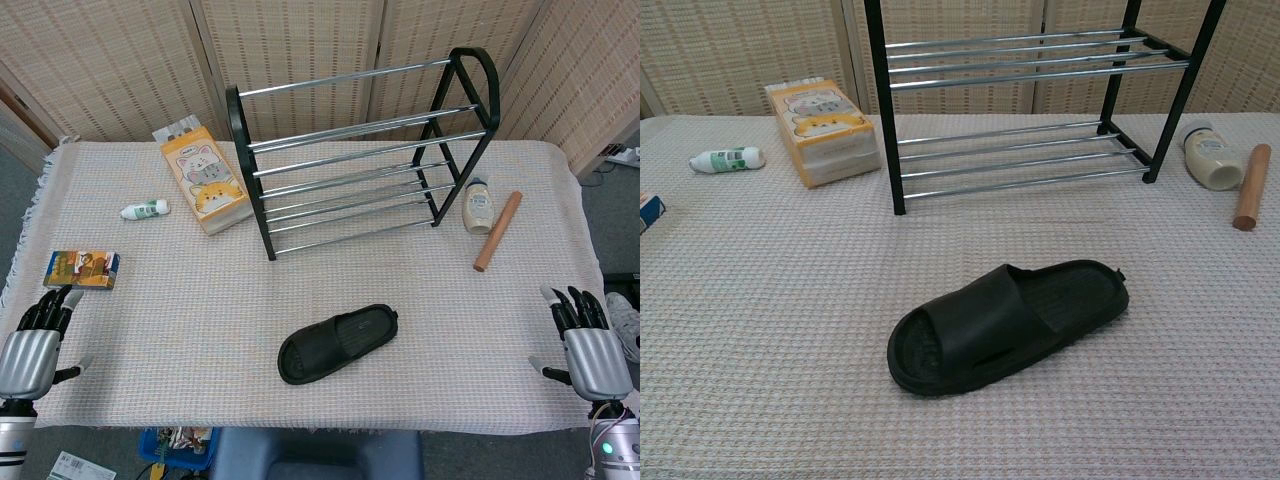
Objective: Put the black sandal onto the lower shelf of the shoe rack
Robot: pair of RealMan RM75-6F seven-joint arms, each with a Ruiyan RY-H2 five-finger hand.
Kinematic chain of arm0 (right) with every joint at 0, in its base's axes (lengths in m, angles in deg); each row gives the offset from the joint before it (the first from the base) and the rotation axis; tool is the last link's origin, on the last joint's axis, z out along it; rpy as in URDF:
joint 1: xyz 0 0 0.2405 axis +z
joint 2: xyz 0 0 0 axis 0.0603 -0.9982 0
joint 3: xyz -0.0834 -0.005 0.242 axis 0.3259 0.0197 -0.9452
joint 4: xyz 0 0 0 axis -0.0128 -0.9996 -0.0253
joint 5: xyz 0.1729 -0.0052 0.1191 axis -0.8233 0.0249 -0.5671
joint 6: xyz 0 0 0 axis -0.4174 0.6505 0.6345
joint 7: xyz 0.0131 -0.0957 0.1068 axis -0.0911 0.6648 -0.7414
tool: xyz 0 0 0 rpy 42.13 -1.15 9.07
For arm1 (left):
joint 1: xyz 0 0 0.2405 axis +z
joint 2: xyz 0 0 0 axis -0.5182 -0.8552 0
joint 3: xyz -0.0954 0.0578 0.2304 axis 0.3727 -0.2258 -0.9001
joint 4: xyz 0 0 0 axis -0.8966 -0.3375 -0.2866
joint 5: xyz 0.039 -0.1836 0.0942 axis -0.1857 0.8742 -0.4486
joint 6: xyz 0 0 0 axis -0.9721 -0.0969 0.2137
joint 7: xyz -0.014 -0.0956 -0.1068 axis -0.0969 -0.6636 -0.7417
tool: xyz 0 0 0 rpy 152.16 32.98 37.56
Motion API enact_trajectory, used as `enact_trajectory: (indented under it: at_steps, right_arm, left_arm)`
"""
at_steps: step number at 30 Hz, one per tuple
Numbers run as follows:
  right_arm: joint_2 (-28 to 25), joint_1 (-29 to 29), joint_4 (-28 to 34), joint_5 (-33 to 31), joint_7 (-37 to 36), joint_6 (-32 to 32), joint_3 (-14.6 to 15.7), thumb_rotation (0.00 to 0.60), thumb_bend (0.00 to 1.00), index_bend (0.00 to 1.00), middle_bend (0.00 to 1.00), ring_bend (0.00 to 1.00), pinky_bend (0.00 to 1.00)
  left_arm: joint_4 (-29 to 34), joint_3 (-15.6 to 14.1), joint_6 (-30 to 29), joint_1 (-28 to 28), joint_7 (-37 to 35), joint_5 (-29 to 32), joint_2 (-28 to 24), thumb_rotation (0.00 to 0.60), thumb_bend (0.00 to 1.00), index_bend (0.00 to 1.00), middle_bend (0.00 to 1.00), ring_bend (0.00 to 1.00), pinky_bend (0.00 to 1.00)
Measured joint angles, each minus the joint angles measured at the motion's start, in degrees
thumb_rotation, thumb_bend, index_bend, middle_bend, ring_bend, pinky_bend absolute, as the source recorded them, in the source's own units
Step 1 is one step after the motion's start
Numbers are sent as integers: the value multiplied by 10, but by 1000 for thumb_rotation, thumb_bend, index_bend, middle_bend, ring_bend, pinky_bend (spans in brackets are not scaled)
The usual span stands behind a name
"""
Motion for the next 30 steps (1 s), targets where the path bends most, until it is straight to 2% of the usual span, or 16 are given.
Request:
enact_trajectory:
  at_steps: [14, 18, 24, 30]
  right_arm:
    - [-2, 6, -2, 27, -11, 7, 3, 600, 118, 0, 120, 41, 25]
    - [-6, 17, 2, 43, -5, 0, 3, 600, 118, 0, 123, 41, 58]
    - [-9, 58, 14, 74, 4, -43, 2, 600, 118, 0, 131, 41, 107]
    - [0, 119, 25, 88, 15, -120, -5, 600, 118, 0, 133, 41, 158]
  left_arm:
    - [3, 0, -11, 3, -1, -3, -1, 600, 187, 95, 77, 75, 198]
    - [4, 1, -15, 3, -1, -4, 0, 600, 187, 95, 77, 76, 198]
    - [8, -1, -17, 3, -4, -9, 0, 600, 187, 95, 77, 76, 198]
    - [9, -4, -27, 12, -9, -8, -4, 600, 187, 95, 77, 76, 199]
